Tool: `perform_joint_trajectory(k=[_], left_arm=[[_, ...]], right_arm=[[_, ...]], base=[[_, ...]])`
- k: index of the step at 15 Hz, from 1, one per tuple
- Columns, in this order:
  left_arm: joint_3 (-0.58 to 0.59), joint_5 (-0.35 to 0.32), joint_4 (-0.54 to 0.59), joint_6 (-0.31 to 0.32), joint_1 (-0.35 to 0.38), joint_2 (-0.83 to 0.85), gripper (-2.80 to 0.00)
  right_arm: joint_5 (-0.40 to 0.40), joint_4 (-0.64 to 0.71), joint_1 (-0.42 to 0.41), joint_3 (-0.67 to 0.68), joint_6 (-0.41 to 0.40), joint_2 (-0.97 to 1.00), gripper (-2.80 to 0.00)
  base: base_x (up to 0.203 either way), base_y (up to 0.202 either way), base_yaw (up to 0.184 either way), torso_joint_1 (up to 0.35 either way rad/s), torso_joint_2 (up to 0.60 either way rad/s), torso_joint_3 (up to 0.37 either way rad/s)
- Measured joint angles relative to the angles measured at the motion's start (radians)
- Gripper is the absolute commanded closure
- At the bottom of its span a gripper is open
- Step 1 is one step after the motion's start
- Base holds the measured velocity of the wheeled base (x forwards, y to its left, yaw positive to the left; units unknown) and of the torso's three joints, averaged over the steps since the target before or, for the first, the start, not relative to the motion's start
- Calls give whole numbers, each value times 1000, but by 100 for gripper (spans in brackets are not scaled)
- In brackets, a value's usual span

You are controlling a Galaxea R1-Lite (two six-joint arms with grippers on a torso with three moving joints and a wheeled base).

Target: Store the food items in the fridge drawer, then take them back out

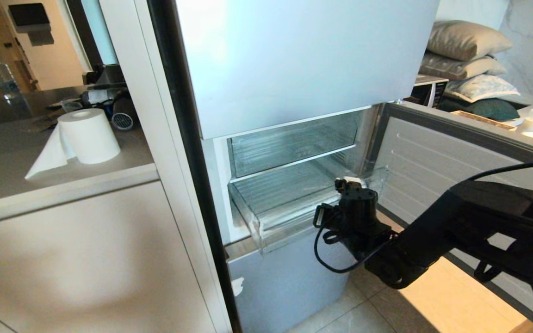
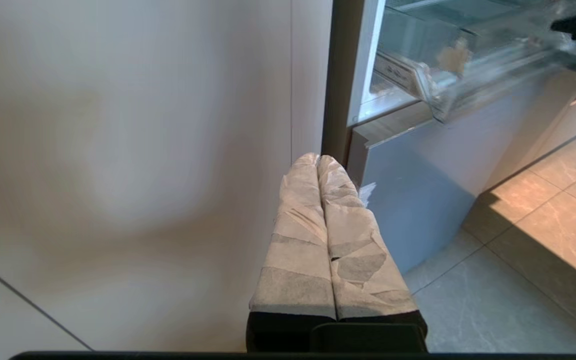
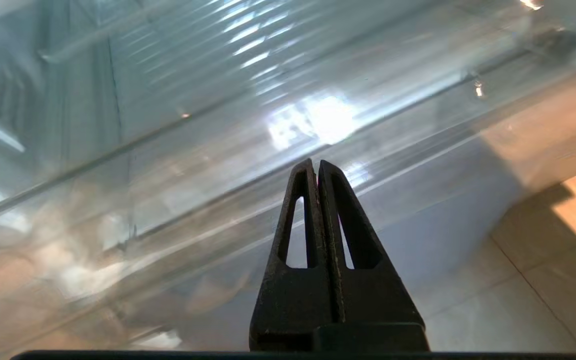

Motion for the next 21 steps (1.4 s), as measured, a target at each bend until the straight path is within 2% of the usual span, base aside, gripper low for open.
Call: perform_joint_trajectory(k=[3, 7, 9, 12, 14, 15, 16, 18, 21], left_arm=[[0, 0, 0, 0, 0, 0, 0], [0, 0, 0, 0, 0, 0, 0], [0, 0, 0, 0, 0, 0, 0], [0, 0, 0, 0, 0, 0, 0], [0, 0, 0, 0, 0, 0, 0], [0, 0, 0, 0, 0, 0, 0], [0, 0, 0, 0, 0, 0, 0], [0, 0, 0, 0, 0, 0, 0], [0, 0, 0, 0, 0, 0, 0]], right_arm=[[-42, -12, 40, 119, 28, -98, 0], [-24, 43, 97, 376, 42, -393, 0], [0, 135, 116, 475, 42, -593, 0], [19, 368, 129, 593, 41, -959, 0], [31, 538, 88, 662, 40, -1212, 0], [40, 600, 24, 685, 40, -1315, 0], [59, 650, -78, 702, 41, -1407, 0], [112, 692, -348, 713, 44, -1526, 0], [214, 651, -791, 690, 79, -1595, 0]], base=[[0, 0, 0, 0, 0, 0], [0, 0, 0, 0, 0, 0], [0, 0, 0, 0, 0, 0], [0, 0, 0, 0, 0, 0], [0, 0, 0, 0, 0, 0], [0, 0, 0, 0, 0, 0], [0, 0, 0, 0, 0, 0], [0, 0, 0, 0, 0, 0], [0, 0, 0, 0, 0, 0]])
